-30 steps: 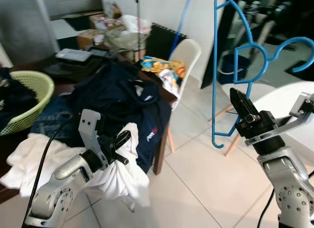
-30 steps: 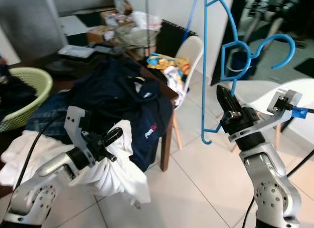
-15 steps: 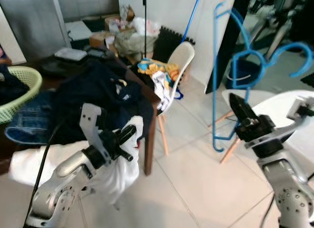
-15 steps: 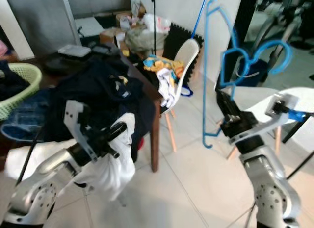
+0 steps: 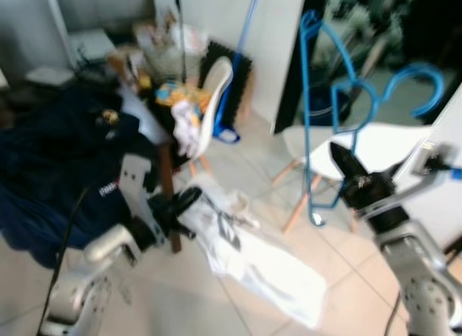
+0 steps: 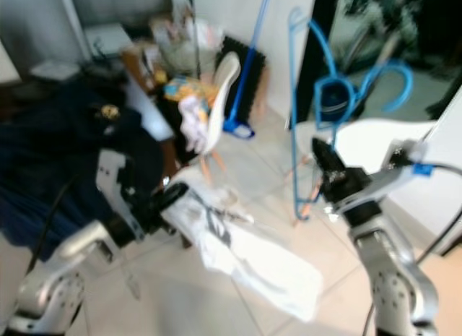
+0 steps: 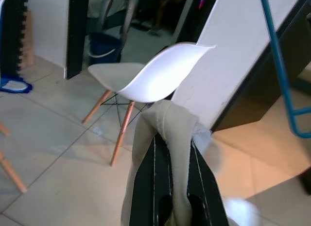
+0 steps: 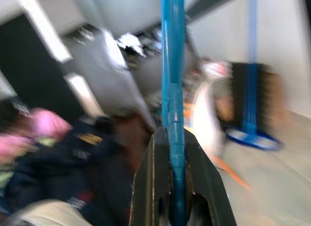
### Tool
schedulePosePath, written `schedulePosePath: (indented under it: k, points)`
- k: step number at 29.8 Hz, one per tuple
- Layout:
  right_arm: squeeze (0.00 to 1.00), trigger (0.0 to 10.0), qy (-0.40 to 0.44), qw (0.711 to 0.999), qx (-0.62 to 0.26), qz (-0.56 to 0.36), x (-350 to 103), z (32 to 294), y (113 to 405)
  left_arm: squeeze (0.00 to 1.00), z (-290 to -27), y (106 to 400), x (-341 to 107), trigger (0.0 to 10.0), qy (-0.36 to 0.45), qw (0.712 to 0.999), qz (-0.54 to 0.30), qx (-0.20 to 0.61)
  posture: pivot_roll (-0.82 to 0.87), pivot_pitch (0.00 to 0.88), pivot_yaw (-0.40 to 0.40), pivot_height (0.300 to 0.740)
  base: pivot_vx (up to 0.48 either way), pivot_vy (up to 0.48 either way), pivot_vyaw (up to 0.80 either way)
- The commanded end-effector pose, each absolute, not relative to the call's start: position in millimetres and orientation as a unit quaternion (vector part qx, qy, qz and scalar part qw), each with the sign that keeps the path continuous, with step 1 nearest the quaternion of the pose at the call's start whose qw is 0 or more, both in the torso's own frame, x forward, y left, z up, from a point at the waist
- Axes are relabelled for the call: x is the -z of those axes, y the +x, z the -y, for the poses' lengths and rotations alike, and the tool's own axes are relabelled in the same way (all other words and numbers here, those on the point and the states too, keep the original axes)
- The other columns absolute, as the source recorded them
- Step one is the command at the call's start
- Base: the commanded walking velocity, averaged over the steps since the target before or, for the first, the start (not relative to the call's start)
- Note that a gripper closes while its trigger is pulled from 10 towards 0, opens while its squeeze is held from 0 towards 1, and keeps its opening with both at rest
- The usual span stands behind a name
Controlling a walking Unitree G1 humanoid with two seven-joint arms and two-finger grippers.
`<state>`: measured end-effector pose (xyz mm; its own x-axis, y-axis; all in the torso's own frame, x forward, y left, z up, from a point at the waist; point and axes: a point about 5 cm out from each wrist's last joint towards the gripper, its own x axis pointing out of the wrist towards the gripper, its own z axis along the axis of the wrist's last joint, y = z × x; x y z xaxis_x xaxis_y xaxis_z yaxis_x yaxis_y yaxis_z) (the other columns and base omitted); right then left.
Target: Hang hanger
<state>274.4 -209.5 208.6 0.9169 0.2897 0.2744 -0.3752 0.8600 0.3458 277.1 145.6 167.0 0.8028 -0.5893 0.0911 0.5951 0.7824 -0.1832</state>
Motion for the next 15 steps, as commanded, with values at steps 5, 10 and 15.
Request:
schedulePosePath:
  k: [5, 10, 15]
  points:
    - [0.0, 10.0, 0.17, 0.984, -0.046, 0.006, -159.1, 241.0, 278.1, 0.0, -161.0, 287.0, -126.1, 10.0, -0.039, 0.962, -0.056, 0.263, 0.04, 0.048, -0.024, 0.74, 0.0, 0.0, -0.8]
    - [0.0, 10.0, 0.138, 0.989, 0.006, -0.056, -124.0, 258.0, 269.3, 0.0, -169.4, 285.4, -86.1, 10.0, -0.015, 0.963, -0.113, 0.246, 0.03, 0.053, -0.028, 0.74, 0.0, 0.0, -0.8]
    - [0.0, 10.0, 0.119, 0.982, 0.03, -0.147, -67.0, 261.4, 240.1, 0.0, -178.2, 267.9, -32.4, 10.0, -0.034, 0.962, -0.197, 0.184, -0.02, 0.061, -0.025, 0.74, 0.0, 0.0, -0.8]
